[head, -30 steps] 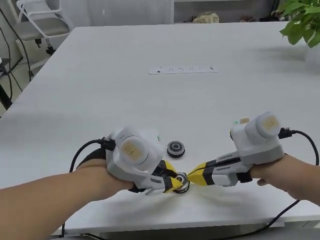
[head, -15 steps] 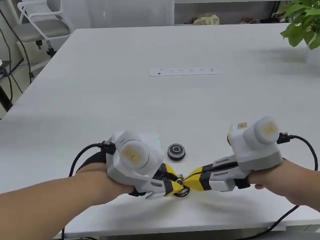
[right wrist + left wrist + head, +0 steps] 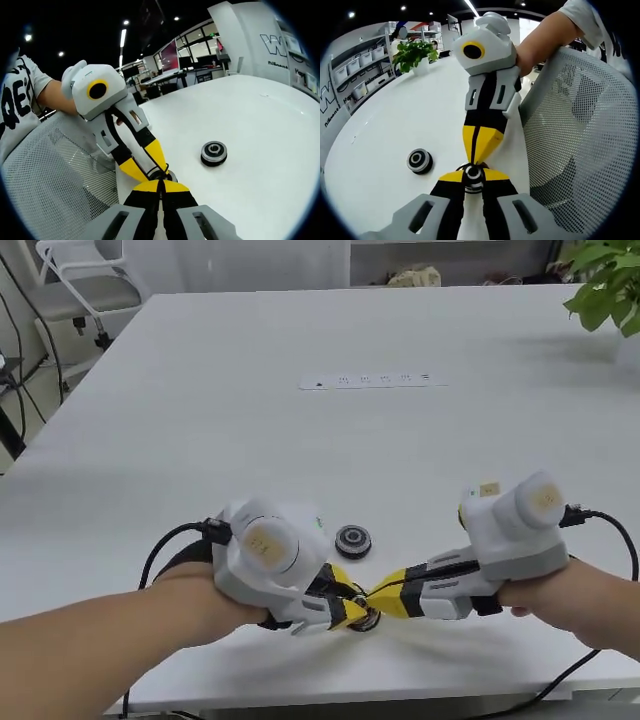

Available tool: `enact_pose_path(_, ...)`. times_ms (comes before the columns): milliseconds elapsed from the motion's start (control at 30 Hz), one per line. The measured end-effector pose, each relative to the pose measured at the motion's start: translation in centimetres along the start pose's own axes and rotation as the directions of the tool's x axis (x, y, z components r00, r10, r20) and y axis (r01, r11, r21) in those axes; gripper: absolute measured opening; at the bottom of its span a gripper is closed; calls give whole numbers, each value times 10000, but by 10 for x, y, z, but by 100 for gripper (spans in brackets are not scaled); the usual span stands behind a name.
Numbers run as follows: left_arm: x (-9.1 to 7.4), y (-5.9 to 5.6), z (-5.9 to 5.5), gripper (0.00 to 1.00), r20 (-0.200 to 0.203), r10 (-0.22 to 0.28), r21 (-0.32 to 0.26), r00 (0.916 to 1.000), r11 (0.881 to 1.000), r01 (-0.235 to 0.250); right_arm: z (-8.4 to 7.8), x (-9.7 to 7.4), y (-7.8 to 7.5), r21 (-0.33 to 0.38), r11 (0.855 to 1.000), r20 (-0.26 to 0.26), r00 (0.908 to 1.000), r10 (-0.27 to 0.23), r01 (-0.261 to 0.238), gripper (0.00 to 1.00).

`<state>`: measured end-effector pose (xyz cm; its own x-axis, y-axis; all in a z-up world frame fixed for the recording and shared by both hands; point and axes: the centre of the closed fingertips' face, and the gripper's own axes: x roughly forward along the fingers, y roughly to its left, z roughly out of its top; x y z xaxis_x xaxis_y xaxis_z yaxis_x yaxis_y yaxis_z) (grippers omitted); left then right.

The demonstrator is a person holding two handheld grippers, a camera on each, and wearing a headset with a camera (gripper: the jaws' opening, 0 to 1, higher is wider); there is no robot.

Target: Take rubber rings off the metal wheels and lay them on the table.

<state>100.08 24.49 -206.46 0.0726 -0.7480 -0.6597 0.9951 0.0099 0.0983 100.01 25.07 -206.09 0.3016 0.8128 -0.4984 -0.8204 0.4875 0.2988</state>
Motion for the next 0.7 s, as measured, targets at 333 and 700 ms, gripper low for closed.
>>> enact_pose_path(333, -1, 3, 2, 11, -110, -10, 507, 9999, 9987, 16, 2, -3, -1, 152, 9999, 94, 10000, -23, 21, 0)
enact_pose_path(700, -20, 0, 9, 18, 22, -307, 506, 9995, 9983, 306, 10, -7, -1, 298, 9996, 332, 9994, 13, -23, 0)
